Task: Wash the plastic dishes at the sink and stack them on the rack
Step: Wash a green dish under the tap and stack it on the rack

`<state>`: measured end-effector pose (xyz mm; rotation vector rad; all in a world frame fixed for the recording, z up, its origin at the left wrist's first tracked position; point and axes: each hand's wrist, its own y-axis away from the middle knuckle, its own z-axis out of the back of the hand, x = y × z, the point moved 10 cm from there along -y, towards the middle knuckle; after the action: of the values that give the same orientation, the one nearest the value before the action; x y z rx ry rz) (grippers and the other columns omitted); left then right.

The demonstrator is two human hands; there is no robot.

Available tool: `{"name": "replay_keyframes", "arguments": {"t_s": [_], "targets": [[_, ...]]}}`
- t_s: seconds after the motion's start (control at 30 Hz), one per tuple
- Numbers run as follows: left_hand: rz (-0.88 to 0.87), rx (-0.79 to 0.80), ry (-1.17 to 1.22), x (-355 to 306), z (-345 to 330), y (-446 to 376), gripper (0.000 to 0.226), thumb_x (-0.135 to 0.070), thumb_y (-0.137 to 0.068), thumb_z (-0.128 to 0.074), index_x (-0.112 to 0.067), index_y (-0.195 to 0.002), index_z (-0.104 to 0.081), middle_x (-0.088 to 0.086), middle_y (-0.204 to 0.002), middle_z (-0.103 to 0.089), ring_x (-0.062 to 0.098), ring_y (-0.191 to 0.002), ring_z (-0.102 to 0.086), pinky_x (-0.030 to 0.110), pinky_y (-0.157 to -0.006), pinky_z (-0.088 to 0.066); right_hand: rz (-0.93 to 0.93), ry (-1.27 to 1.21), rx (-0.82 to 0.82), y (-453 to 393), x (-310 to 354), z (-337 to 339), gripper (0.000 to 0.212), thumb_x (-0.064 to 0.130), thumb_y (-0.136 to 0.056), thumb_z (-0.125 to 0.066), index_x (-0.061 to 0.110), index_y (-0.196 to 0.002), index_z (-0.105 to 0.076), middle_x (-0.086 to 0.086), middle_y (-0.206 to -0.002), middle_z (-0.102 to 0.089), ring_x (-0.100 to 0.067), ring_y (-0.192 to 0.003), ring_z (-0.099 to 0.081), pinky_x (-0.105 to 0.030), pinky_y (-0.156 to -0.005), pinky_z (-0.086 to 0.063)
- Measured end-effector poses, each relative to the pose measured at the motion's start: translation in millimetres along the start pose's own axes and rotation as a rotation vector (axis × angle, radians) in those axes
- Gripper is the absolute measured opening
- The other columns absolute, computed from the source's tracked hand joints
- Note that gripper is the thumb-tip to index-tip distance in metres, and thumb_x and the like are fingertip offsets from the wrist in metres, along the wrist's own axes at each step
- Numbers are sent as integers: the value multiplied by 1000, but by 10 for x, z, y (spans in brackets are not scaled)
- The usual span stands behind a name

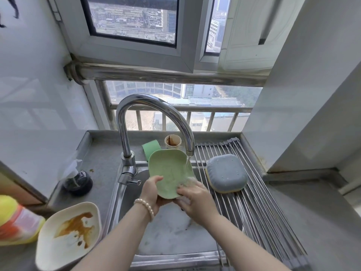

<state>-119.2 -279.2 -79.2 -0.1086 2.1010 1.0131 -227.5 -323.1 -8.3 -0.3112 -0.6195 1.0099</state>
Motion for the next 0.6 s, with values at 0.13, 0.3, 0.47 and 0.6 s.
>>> {"name": "replay_keyframes", "arguments": {"t_s": [0.13,0.3,0.47,0.6], "targets": [[64,69,46,4,-19,29,27,-16,-89,-43,-1,-101,-62,20,-93,-68,34,-85,-62,45,-84,-50,10,305,121,19,-142,-142,33,9,-53,-87,23,-79,-72,9,-93,-73,-20,-99,-69,-56,-101,-35],[-54,113,208,161,-186,73,21,0,-81,-52,0,-100,-62,19,-89,-61,29,-77,-62,34,-72,-52,-42,116,62,-116,203,-86,32,7,-66,-46,19,-77,-74,4,-60,-67,-15,-52,-62,-33,-83,-57],[-30,60,99,4,-107,38,27,-19,-96,-45,-1,-100,-64,18,-93,-69,33,-85,-64,42,-78,-50,12,-39,24,-35,153,-27,14,16,-74,-62,20,-81,-73,5,-77,-72,-17,-72,-68,-26,-74,-51],[52,49,-10,40,11,14,26,-22,-94,-47,-2,-104,-62,18,-95,-69,34,-86,-64,47,-81,-53,10,275,134,-5,-149,-52,30,12,-49,-87,26,-71,-72,12,-78,-71,-18,-86,-70,-54,-95,-46]]}}
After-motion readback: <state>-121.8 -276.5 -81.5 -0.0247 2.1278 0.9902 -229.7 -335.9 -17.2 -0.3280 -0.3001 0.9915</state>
